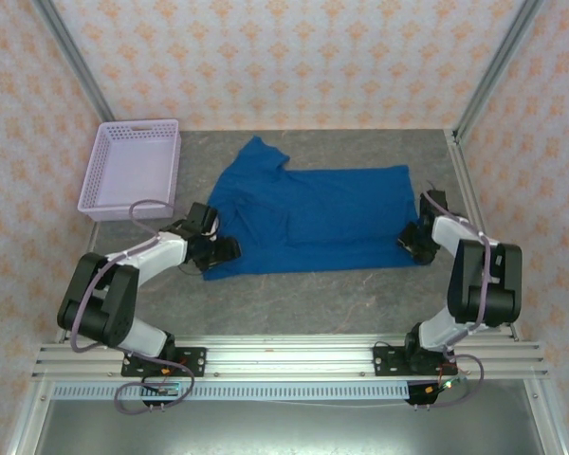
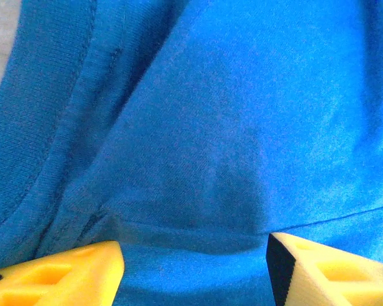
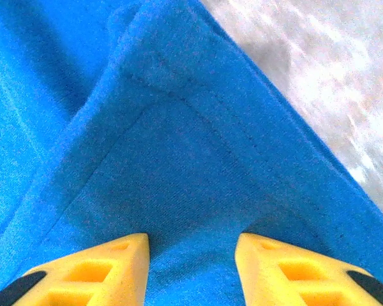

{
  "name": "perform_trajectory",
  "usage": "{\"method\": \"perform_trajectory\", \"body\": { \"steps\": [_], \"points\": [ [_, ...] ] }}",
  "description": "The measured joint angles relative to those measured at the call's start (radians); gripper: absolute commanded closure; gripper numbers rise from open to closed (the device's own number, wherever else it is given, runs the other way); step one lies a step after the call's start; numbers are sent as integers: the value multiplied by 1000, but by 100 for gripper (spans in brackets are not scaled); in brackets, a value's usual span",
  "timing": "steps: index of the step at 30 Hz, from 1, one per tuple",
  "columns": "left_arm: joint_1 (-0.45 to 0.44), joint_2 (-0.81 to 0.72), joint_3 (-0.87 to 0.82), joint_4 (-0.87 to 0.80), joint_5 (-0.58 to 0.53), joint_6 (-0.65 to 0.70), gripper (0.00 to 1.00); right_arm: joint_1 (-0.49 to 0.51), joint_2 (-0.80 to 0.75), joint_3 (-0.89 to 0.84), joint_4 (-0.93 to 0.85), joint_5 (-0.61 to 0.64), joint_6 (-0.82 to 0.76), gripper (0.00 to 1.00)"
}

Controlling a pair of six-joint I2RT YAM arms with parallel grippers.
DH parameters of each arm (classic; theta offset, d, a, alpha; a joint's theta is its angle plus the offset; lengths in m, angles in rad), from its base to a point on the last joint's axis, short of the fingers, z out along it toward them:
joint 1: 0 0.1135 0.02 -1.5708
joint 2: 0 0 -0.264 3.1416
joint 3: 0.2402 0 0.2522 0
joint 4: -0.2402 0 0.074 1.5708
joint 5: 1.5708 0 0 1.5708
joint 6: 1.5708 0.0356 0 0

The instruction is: Fold the inside-out t-shirt

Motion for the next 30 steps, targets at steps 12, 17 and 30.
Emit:
{"method": "perform_trajectory", "body": {
  "steps": [12,17,30],
  "points": [
    [4,-154,71,-65,-103,1,28,21,-281,-64,30,30,33,44],
    [49,37,380,32,-137,44,25,22,-32,169,158,70,1,40],
    [96,922,1434,-201,-100,291,28,13,429,606,176,98,-5,44]
  ]
}}
